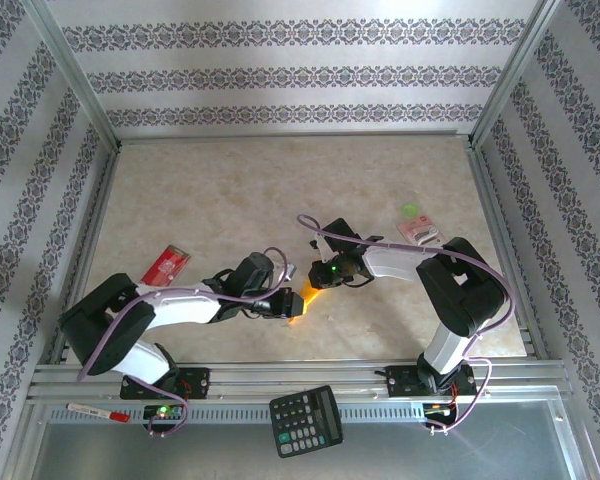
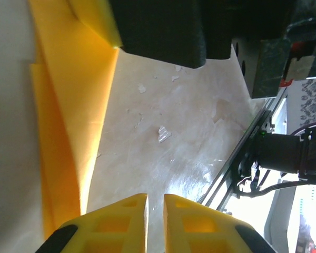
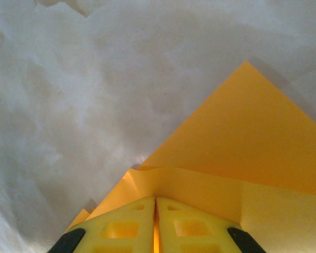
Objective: Fold a paper plane with a square sheet of paper (pick it up from the middle)
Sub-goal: Fold the wing for the fifth time at the center of the table.
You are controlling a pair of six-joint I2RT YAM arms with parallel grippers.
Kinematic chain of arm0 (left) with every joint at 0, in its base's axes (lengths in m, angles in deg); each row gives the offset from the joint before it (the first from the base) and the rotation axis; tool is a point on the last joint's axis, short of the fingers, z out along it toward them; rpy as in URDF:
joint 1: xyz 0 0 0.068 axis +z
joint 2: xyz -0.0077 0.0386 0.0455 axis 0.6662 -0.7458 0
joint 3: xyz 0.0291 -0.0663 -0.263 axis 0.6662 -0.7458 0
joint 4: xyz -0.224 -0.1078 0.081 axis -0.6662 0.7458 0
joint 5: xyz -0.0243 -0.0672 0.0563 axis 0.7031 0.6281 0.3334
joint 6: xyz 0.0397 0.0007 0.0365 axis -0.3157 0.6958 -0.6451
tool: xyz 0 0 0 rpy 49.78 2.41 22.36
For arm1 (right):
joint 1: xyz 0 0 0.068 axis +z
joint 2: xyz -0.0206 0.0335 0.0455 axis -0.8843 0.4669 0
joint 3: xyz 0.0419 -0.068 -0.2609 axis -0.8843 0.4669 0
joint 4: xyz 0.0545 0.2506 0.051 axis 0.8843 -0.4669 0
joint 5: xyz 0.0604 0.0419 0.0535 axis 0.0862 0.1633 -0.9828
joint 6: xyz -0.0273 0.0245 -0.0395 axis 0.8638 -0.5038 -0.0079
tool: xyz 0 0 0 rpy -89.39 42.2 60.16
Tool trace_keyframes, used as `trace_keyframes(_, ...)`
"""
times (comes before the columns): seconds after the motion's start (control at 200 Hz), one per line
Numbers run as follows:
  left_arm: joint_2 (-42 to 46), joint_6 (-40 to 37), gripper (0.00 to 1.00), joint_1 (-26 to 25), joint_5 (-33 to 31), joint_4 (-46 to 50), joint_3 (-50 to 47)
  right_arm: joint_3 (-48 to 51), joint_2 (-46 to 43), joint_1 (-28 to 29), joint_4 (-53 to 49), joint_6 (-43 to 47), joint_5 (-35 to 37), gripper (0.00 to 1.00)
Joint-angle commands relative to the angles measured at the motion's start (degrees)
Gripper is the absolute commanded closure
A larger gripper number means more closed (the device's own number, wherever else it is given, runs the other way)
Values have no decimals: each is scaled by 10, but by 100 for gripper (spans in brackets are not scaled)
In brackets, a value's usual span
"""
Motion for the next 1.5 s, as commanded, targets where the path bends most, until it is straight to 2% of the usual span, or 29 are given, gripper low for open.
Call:
trace_keyframes(0.0, -28, -28, 84, -10, 13, 36, 26, 5, 27, -8, -39, 12, 42, 89)
trace_keyframes(0.295, -43, -45, 86, 2, -9, 86, 26, 5, 27, -10, -39, 15, 43, 89)
trace_keyframes(1.094, -48, -52, 89, 44, 9, 80, 15, 7, 26, -10, -40, 16, 43, 89)
trace_keyframes(1.499, -42, -64, 89, 61, -10, 98, 12, 4, 27, -12, -46, 23, 46, 89)
